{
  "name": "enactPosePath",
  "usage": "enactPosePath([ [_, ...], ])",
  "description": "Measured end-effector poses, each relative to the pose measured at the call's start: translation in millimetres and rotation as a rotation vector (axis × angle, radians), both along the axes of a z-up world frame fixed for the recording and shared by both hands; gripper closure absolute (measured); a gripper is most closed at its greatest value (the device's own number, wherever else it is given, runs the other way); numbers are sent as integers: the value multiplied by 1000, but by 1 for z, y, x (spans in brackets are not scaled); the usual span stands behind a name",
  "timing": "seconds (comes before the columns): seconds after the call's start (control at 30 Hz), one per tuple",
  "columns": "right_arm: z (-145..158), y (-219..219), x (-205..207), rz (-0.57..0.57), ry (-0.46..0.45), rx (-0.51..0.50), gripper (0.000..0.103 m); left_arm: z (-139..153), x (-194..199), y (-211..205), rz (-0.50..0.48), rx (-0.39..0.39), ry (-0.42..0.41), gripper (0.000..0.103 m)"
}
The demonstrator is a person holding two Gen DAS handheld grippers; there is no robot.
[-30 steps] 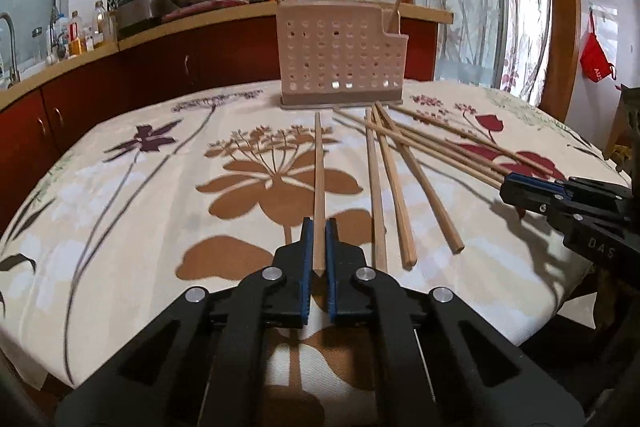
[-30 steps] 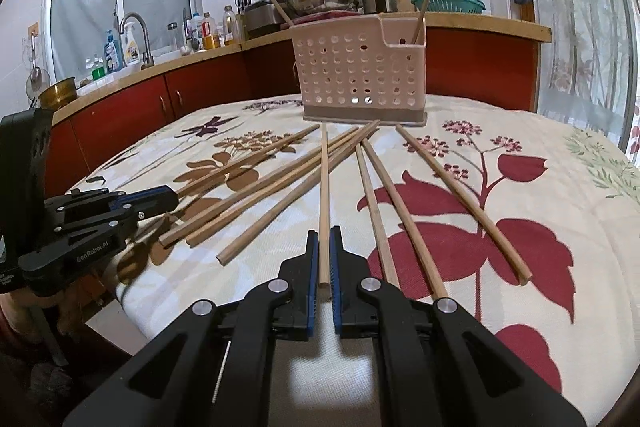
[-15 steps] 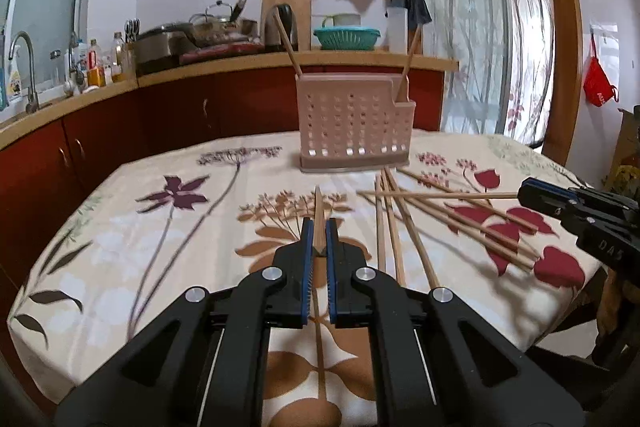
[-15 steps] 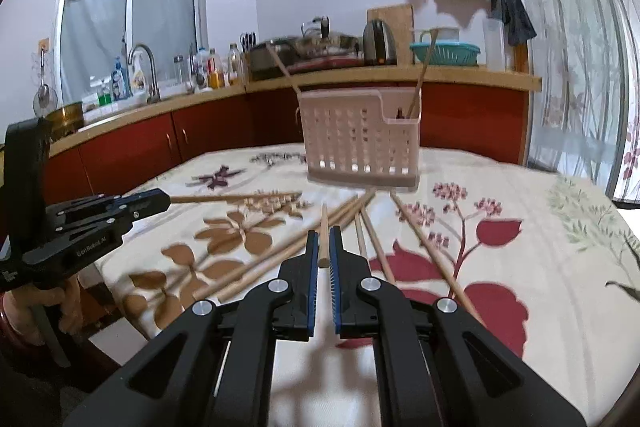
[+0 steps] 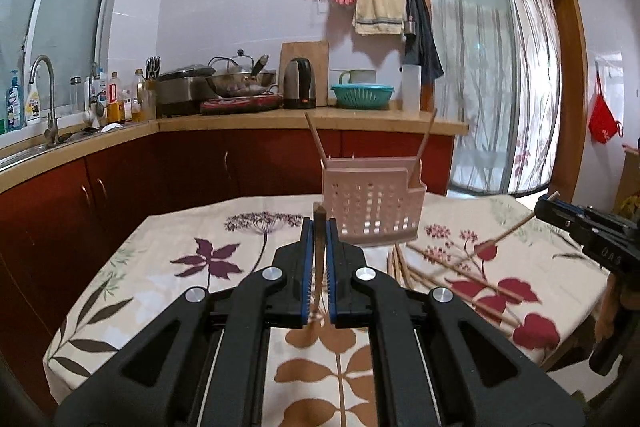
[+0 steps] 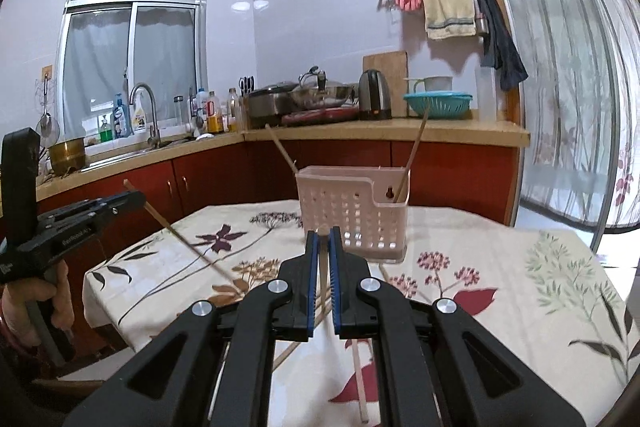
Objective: Organize utensils
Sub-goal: 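Lift the right tool's chopstick over the holder while the left tool carries its chopstick there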
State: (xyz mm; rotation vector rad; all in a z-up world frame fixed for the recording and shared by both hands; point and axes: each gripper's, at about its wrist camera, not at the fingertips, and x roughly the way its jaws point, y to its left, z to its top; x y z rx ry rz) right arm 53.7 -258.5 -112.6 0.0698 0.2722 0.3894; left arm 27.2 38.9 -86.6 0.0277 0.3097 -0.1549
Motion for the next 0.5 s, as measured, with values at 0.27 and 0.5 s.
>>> enactPosePath([
  [0.27,20,-1,18,0,-3,-17,97,17,19,9,-9,-29,32,96],
  [0.5,23,3,39,5,26,-33,97,19,35,14,-11,-42,42,96],
])
